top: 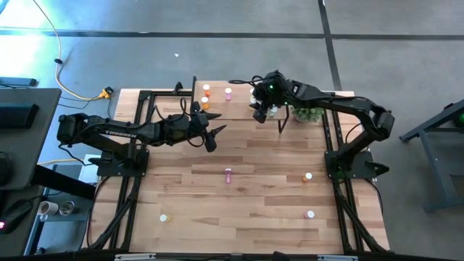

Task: Pick and place medicine bottles onto shelf by color
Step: Put the top yellow pill bottle on the shelf aligned with the other yellow pill bottle, then put the yellow pill bottle on the shelf aligned with the other yellow pill bottles

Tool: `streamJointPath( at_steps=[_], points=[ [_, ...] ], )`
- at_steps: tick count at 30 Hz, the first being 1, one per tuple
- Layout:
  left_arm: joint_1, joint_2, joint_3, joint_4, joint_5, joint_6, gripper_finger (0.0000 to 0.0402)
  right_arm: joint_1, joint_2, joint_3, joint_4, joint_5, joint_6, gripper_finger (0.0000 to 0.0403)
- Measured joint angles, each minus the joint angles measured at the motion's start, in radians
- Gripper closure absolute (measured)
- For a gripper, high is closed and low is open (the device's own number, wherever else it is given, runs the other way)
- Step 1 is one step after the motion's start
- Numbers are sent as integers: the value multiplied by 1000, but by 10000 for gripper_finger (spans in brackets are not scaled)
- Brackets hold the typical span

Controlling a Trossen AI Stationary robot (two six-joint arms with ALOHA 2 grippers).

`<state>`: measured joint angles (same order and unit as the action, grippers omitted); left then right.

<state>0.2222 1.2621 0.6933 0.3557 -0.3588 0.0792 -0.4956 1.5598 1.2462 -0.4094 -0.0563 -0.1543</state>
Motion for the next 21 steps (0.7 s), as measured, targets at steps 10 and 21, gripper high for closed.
streamJointPath(
  at_steps=[10, 21],
  points=[
    [0, 0, 0, 0, 0, 0, 193, 13, 0, 15, 0, 0, -2, 207],
    [0, 0, 0, 0, 0, 2, 193, 12, 0, 114, -71, 4, -11, 205]
  ],
)
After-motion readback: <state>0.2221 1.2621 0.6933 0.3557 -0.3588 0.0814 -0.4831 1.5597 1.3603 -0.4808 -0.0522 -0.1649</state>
